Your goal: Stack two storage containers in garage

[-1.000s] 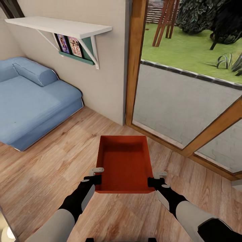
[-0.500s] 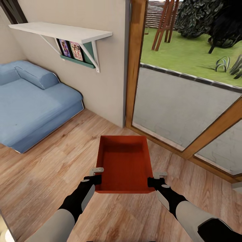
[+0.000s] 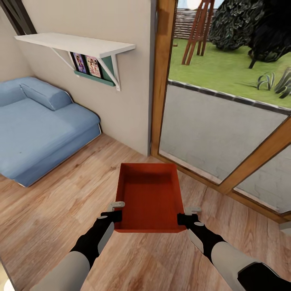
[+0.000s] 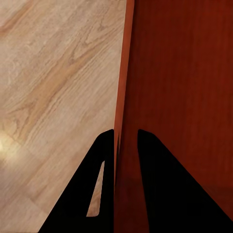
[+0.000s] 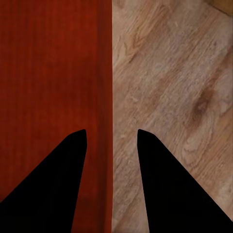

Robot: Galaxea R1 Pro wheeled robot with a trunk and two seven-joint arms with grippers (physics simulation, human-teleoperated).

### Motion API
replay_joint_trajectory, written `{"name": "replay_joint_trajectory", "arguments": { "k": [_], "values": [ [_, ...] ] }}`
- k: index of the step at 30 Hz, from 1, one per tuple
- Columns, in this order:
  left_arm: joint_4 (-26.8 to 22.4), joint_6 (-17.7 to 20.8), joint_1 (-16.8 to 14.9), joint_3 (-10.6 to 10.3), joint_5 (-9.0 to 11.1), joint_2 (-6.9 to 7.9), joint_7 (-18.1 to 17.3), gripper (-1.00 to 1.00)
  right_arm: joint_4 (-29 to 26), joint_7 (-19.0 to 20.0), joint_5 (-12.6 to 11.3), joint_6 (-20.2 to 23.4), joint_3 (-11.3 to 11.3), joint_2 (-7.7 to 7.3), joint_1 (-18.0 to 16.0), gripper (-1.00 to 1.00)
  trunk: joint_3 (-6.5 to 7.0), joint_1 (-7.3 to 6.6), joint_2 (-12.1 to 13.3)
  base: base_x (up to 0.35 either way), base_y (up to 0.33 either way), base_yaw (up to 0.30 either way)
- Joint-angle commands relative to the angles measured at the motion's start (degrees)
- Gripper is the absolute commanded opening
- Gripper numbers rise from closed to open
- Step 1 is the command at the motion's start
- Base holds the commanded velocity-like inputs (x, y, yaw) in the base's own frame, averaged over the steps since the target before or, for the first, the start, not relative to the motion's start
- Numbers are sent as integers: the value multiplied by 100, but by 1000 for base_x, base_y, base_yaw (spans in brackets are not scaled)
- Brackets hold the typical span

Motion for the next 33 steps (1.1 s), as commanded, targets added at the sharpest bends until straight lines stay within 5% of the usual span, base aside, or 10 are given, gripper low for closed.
{"name": "replay_joint_trajectory", "arguments": {
  "k": [1,33],
  "values": [
    [-25,-4,-4,-16,-76,6,87,-100,13,33,-153,-18,23,1,-3,-100,1,3,-10,0,0,0],
    [-25,-4,-4,-15,-78,13,87,-100,5,38,-153,-18,23,-6,-3,-100,285,3,-10,0,0,0]
  ]
}}
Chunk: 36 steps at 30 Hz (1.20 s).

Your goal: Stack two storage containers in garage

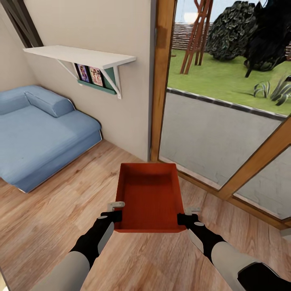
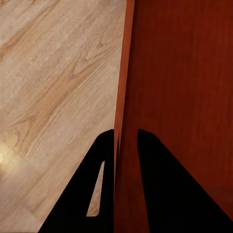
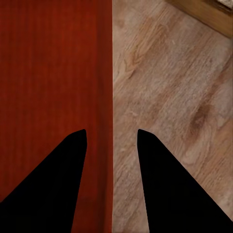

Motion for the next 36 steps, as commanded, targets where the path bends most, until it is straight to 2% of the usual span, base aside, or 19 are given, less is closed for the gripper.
{"name": "replay_joint_trajectory", "arguments": {
  "k": [1,14,36],
  "values": [
    [-26,0,-5,-10,-94,10,89,-100,11,33,-149,-18,19,-1,-4,-100,0,3,-10,0,0,0],
    [-26,0,-5,-10,-90,8,89,-100,2,38,-149,-18,19,-3,-5,-100,56,3,-10,0,0,0],
    [-15,0,-5,-10,-97,10,89,-100,2,38,-149,-18,19,-3,-5,-100,248,3,-10,0,0,0]
  ]
}}
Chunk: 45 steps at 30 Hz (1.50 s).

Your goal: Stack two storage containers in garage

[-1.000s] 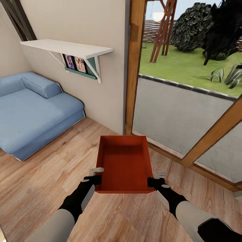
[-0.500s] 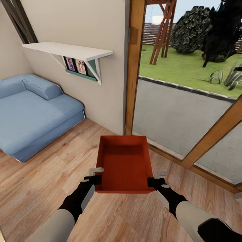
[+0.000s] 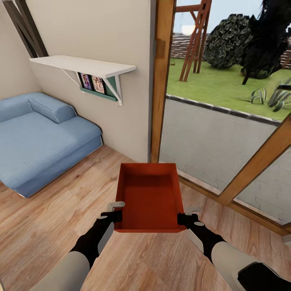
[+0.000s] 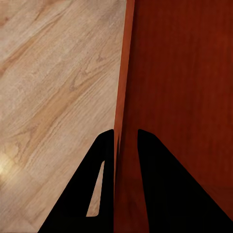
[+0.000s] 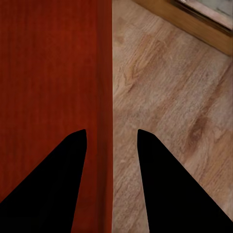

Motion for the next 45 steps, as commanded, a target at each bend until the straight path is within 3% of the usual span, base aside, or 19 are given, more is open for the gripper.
{"name": "replay_joint_trajectory", "arguments": {
  "k": [1,11,45],
  "values": [
    [-28,26,-5,-6,-112,8,90,-100,11,49,-146,-18,5,-2,-4,-100,0,3,-10,0,0,0],
    [-29,26,-5,213,-112,7,90,-100,11,49,-146,-18,5,-2,-4,-100,89,3,-10,0,0,0],
    [-29,26,-5,214,-112,9,81,-100,11,49,-146,-18,5,-1,-4,-100,393,3,-10,0,0,0]
  ]
}}
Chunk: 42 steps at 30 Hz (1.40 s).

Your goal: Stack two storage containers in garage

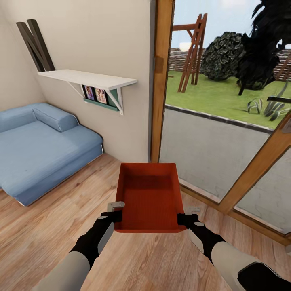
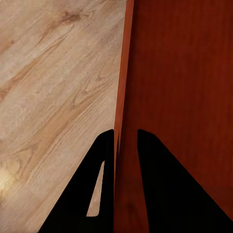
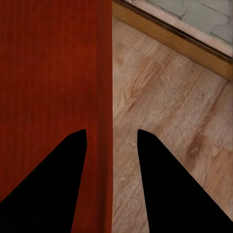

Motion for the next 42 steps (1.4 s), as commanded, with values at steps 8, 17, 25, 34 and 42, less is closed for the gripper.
{"name": "replay_joint_trajectory", "arguments": {
  "k": [8,17,25,34,42],
  "values": [
    [-28,13,-6,205,-85,11,89,-100,6,51,-138,-18,-1,-3,-4,-100,61,3,-11,0,0,0],
    [-28,13,-6,204,-85,11,89,-100,6,51,-138,-18,-1,-3,-4,-100,142,3,-11,0,0,0],
    [-28,13,-6,205,-85,11,89,-100,6,51,-138,-18,-1,-3,-4,-100,213,3,-11,0,0,0],
    [-31,13,-6,205,-85,11,89,-100,6,51,-138,-18,-1,-3,-4,-100,294,3,-11,0,0,0],
    [-28,13,-6,205,-85,11,89,-100,6,51,-138,-18,-1,-2,-4,-100,365,3,-11,0,0,0]
  ]
}}
